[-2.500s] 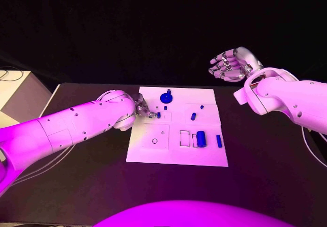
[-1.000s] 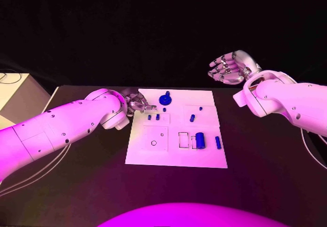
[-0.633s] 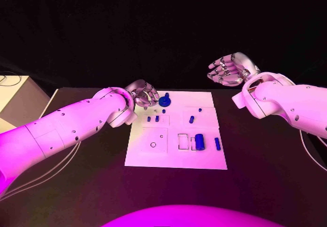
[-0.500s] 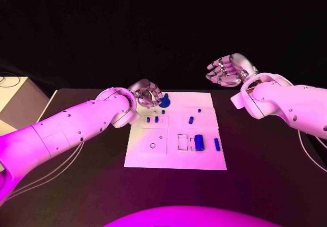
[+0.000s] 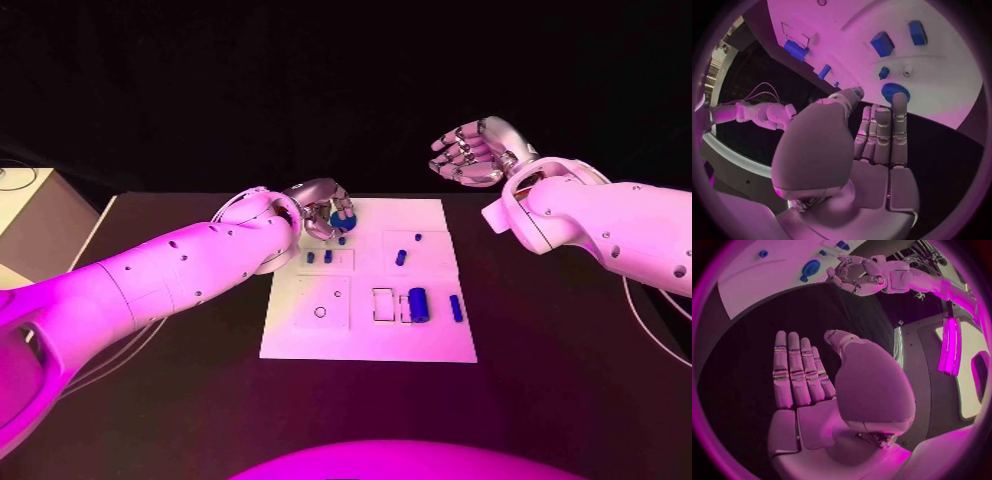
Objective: Assemble the parts on the task board
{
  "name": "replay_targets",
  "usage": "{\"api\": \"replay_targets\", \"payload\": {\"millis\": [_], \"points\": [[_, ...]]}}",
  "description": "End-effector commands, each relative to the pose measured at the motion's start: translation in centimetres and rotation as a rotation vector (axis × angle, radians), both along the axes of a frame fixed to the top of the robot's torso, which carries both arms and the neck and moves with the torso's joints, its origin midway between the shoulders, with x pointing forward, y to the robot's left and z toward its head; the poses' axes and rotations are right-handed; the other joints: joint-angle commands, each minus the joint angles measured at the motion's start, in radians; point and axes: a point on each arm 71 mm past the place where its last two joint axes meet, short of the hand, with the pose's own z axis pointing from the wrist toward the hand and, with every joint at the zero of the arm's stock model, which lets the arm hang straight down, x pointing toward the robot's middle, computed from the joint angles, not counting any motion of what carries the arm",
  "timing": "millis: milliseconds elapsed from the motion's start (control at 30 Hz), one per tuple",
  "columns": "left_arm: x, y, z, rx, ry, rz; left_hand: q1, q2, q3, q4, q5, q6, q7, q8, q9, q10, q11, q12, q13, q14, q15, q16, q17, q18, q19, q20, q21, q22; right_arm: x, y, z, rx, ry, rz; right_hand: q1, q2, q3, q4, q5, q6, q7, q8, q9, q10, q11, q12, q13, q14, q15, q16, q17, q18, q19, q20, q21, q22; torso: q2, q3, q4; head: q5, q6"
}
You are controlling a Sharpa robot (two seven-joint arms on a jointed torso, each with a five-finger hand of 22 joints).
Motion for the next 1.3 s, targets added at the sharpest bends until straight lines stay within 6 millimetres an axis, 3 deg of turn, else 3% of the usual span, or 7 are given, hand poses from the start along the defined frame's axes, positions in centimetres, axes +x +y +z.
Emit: {"api": "replay_targets", "payload": {"millis": [33, 167, 333, 700, 1033, 1300], "points": [[0.1, -0.4, -0.3, 0.127, -0.02, -0.037, -0.008, -0.003, -0.01, 0.0, -0.001, 0.007, 0.0, -0.008, -0.005, -0.01, 0.001, -0.009, -0.008, 0.01, -0.001, 0.01, -0.001, 0.012, 0.008, -0.001, 0.004, 0.002, -0.1, 0.2, 0.0, -0.001, -0.005, 0.019, 0.001, 0.004, -0.002, -0.006, 0.004, 0.0, 0.009, -0.004, -0.001, -0.006, 0.002, -0.006, -0.001, -0.006, -0.001, -0.004, -0.001, 0.006, -0.007, 0.0, -0.004, -0.001, -0.001, -0.0005, 0.002, -0.002, 0.002], [0.2, -0.8, -0.5, 0.16, -0.029, -0.039, -0.001, 0.0, -0.022, -0.004, 0.001, 0.009, -0.004, -0.014, -0.014, -0.021, 0.001, -0.023, -0.024, -0.019, -0.001, -0.003, -0.049, 0.012, 0.008, 0.0, 0.003, 0.002, -0.1, 0.3, 0.0, -0.001, -0.005, 0.021, 0.002, 0.004, -0.002, -0.006, 0.004, 0.0, 0.01, -0.005, -0.001, -0.007, 0.002, -0.006, -0.002, -0.006, -0.001, -0.005, -0.002, 0.006, -0.008, 0.0, -0.004, -0.002, -0.001, -0.0008, 0.0026, -0.002, 0.003], [0.3, -1.2, -0.7, 0.178, -0.028, -0.046, 0.005, 0.004, -0.02, -0.001, 0.004, 0.022, -0.009, -0.016, -0.021, -0.005, -0.002, -0.026, -0.035, 0.006, -0.004, 0.024, -0.031, 0.01, 0.024, -0.003, 0.017, 0.018, -0.1, 0.2, 0.0, -0.001, -0.006, 0.02, 0.002, 0.004, -0.002, -0.006, 0.004, 0.0, 0.01, -0.005, -0.001, -0.007, 0.002, -0.006, -0.002, -0.006, -0.001, -0.005, -0.002, 0.006, -0.008, 0.0, -0.004, -0.002, 0.001, -0.0012, 0.0001, -0.002, 0.005], [0.4, -1.6, -1.3, 0.208, 0.002, -0.049, 0.007, 0.004, -0.005, 0.008, 0.005, 0.056, -0.015, -0.024, -0.037, 0.036, -0.009, -0.035, -0.062, 0.046, -0.01, 0.079, -0.005, -0.003, 0.077, -0.009, 0.07, 0.085, -0.2, 0.2, 0.1, 0.0, -0.008, 0.018, 0.002, 0.004, -0.002, -0.008, 0.005, -0.001, 0.01, -0.005, -0.001, -0.007, 0.003, -0.006, -0.003, -0.007, 0.0, -0.006, -0.003, 0.006, -0.008, 0.0, -0.004, -0.003, 0.0, -0.0002, 0.0018, -0.008, -0.001], [0.6, -1.6, -1.7, 0.222, 0.015, -0.04, 0.019, 0.004, 0.05, 0.002, 0.005, 0.098, -0.012, -0.039, -0.056, 0.089, -0.012, -0.06, -0.094, 0.074, -0.013, 0.121, 0.006, -0.012, 0.111, -0.012, 0.114, 0.138, -0.2, 0.2, 0.2, 0.001, -0.008, 0.021, 0.002, 0.004, -0.002, -0.008, 0.005, -0.001, 0.01, -0.005, -0.001, -0.007, 0.003, -0.006, -0.003, -0.007, 0.0, -0.006, -0.003, 0.006, -0.008, 0.0, -0.004, -0.003, 0.0, -0.0002, -0.0003, -0.01, -0.005], [0.7, -1.4, -2.0, 0.226, 0.034, -0.036, 0.011, 0.0, 0.061, 0.001, 0.004, 0.107, -0.012, -0.046, -0.061, 0.102, -0.01, -0.072, -0.104, 0.083, -0.011, 0.134, 0.012, -0.014, 0.118, -0.012, 0.125, 0.152, -0.3, 0.3, 0.2, 0.002, -0.008, 0.023, 0.002, 0.004, -0.002, -0.008, 0.005, -0.001, 0.01, -0.005, -0.001, -0.007, 0.003, -0.006, -0.003, -0.007, 0.0, -0.006, -0.003, 0.006, -0.008, 0.0, -0.004, -0.003, -0.001, -0.0001, 0.0035, -0.015, -0.009]]}}
